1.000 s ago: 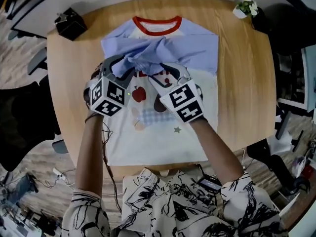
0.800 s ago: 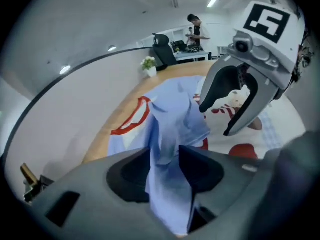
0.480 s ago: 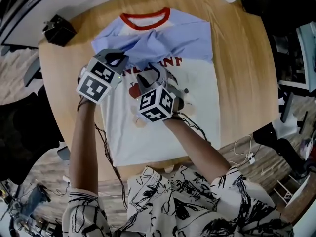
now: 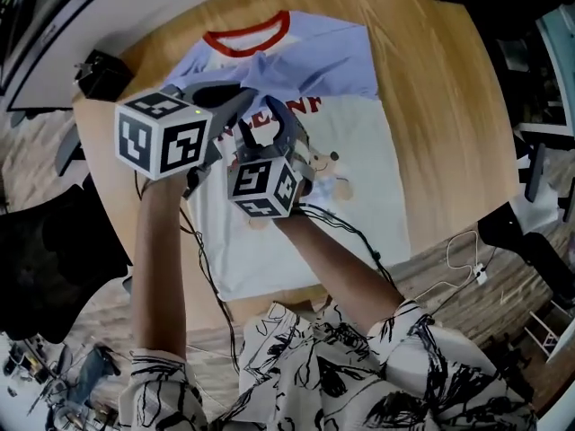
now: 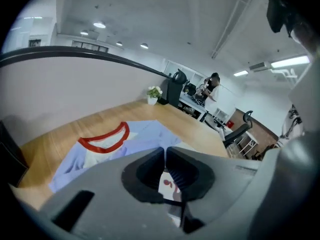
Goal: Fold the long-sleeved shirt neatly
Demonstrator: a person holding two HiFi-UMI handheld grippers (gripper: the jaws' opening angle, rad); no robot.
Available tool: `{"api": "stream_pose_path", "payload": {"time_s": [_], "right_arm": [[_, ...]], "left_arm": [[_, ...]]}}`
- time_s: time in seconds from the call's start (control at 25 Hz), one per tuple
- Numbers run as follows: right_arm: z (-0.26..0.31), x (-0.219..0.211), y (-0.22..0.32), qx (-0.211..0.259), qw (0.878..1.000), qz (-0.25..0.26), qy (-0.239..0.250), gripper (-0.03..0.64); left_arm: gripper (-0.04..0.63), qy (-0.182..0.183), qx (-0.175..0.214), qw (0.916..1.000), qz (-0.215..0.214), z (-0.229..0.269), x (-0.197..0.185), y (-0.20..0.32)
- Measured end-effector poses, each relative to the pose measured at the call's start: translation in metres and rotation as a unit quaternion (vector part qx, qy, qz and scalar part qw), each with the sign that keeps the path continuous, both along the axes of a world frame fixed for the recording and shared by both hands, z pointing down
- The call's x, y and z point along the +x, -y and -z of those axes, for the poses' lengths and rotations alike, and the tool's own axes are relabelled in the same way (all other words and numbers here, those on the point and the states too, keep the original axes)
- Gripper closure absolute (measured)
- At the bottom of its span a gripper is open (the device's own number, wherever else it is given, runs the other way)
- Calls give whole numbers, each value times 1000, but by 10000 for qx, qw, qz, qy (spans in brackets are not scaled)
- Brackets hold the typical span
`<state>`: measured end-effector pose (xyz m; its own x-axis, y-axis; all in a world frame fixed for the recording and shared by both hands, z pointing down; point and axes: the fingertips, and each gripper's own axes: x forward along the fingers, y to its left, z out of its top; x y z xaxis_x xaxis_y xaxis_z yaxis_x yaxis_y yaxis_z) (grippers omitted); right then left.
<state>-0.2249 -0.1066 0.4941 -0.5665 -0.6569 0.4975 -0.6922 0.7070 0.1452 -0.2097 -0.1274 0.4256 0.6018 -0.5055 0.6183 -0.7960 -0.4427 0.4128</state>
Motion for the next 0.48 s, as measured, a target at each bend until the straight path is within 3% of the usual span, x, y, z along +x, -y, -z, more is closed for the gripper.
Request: {"api": "stream_pose_path", "payload": {"time_s": [0.12, 0.2, 0.28, 0.48], "right_arm": [[14, 9, 9, 26, 9994, -267, 213, 344], [20, 20, 16, 130, 9989, -392, 210, 435], [27, 34, 23, 227, 9982, -467, 293, 569], [45, 71, 40, 204, 9958, -518, 724, 588]], "left_arm": [[578, -214, -46, 9998, 16, 10, 18, 9], [578, -321, -77, 9994, 123, 14, 26, 17], [579, -326, -115, 9993, 171, 18, 31, 26], [578, -204, -270, 9994, 64, 22, 48, 53]]}}
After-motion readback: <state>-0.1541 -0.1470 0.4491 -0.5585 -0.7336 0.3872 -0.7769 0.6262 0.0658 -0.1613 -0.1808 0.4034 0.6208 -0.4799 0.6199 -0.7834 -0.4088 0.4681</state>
